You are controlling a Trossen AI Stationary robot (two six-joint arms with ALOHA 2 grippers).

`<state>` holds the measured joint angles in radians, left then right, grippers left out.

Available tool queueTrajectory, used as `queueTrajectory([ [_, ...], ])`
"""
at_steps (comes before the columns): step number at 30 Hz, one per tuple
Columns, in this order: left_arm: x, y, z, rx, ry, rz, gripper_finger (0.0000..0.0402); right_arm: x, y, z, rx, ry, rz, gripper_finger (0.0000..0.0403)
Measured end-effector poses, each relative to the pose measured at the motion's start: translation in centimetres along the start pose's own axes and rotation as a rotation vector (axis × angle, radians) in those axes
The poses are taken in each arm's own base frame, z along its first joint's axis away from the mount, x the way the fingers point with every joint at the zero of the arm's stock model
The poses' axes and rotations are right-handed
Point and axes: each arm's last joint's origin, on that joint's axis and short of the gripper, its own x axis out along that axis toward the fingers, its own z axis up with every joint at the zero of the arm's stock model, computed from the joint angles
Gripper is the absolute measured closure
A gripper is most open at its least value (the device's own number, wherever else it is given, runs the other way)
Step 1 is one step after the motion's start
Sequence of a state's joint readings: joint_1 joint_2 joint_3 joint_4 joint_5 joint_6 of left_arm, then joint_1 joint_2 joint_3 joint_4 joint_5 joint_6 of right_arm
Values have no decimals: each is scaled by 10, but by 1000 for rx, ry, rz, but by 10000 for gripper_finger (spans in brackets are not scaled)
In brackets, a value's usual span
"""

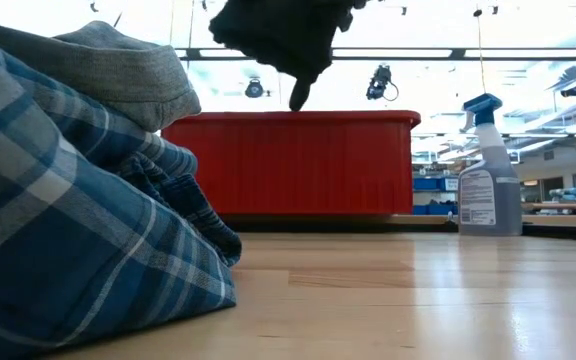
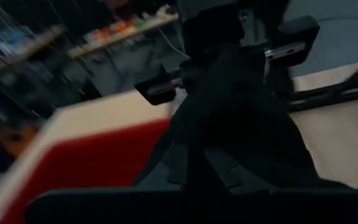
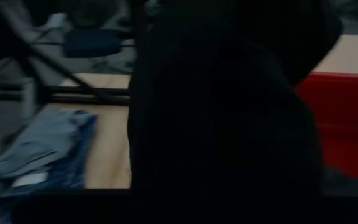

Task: Sort clothes
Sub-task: Remove the black pants from the red bin

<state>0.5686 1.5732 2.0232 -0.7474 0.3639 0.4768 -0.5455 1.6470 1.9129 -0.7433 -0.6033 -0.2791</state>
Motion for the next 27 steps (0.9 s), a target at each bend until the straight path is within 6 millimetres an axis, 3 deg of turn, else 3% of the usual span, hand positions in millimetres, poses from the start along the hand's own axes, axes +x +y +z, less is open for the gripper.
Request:
queueTrajectory([
  [14,-26,-70,6,-350,246,-268,383,38,79,7,92,99,252,345],
  [27,-46,-146,5,-386,590,-505,383,89,178,-9,346,178,307,344],
])
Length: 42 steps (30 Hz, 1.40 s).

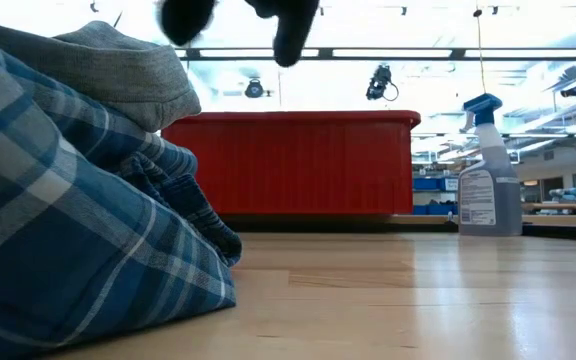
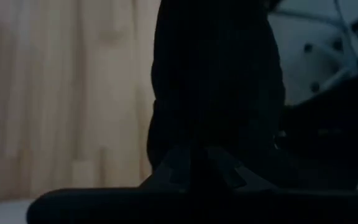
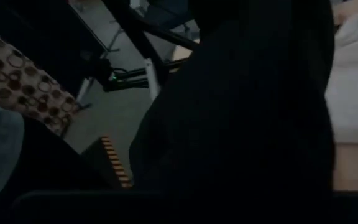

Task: Sort clothes
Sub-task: Remove the black pants from the red bin

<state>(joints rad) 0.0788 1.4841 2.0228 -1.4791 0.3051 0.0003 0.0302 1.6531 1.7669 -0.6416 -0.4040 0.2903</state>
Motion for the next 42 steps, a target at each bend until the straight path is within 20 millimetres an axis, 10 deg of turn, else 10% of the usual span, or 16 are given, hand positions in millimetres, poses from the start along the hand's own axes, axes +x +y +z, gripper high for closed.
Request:
queueTrajectory([
  [16,13,-93,-35,102,176,-14,383,137,41,-42,292,-40,183,344],
  [27,75,-122,-95,-13,207,-93,383,162,48,-62,306,90,302,344],
  [42,66,-144,-128,-31,216,-206,383,215,37,-86,376,108,438,344],
])
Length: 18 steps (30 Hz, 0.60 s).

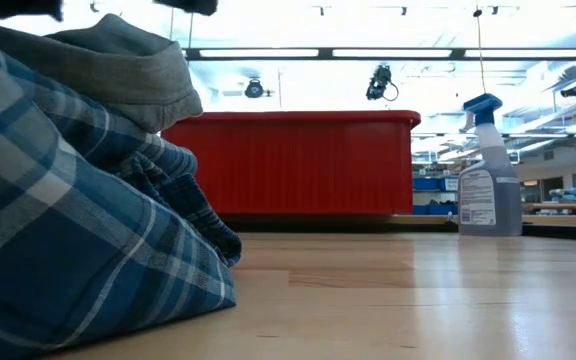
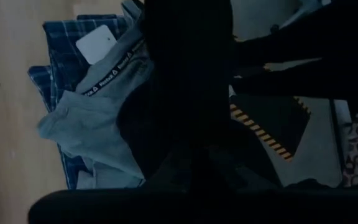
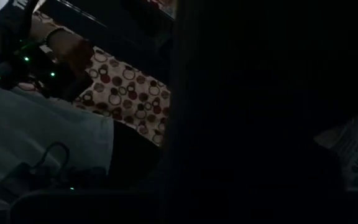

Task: Sort clothes
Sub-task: Remove the black pants from the red bin

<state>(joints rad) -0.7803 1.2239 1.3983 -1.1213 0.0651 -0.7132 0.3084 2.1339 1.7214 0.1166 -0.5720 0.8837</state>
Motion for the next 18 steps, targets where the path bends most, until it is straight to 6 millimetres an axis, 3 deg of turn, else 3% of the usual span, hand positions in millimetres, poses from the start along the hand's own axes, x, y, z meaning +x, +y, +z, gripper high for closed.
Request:
queueTrajectory([
  [3,5,0,-5,4,23,7,383,6,-8,-2,3,-4,5,344],
  [7,29,5,-18,9,84,18,383,9,-19,-6,40,10,-40,344],
  [13,63,17,-33,13,117,26,383,8,-29,-11,82,17,-169,342],
  [18,76,28,-41,-3,115,93,383,1,-42,-11,116,26,-292,333],
])
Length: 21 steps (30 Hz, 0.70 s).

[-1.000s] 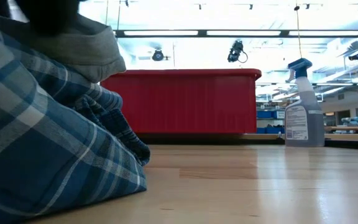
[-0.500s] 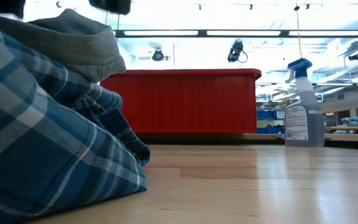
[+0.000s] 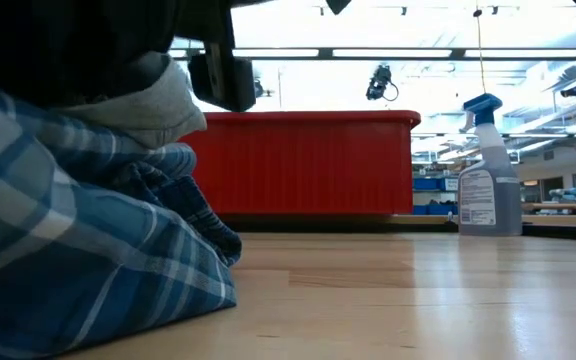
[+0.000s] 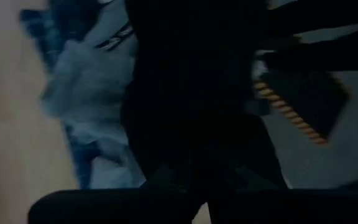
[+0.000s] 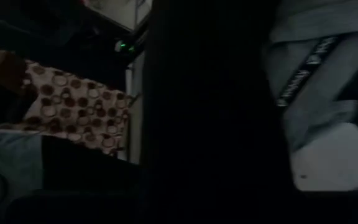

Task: Sort clothes
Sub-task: Remove the black pants from the red bin

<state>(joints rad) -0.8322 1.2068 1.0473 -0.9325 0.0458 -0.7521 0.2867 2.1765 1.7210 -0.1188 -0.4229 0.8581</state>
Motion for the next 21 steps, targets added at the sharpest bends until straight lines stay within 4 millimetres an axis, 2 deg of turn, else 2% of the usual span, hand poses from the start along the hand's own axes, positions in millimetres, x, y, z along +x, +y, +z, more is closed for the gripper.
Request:
queueTrajectory([
  [6,1,9,-4,33,-41,166,383,-6,-9,8,30,-10,-22,324],
  [13,0,14,-6,94,-39,266,377,-12,-22,13,-21,17,-75,313],
  [17,0,16,-7,130,-44,308,362,-15,-29,10,-32,85,-100,279],
  [21,-1,18,-6,174,-77,368,346,-17,-33,9,-23,109,-124,221],
])
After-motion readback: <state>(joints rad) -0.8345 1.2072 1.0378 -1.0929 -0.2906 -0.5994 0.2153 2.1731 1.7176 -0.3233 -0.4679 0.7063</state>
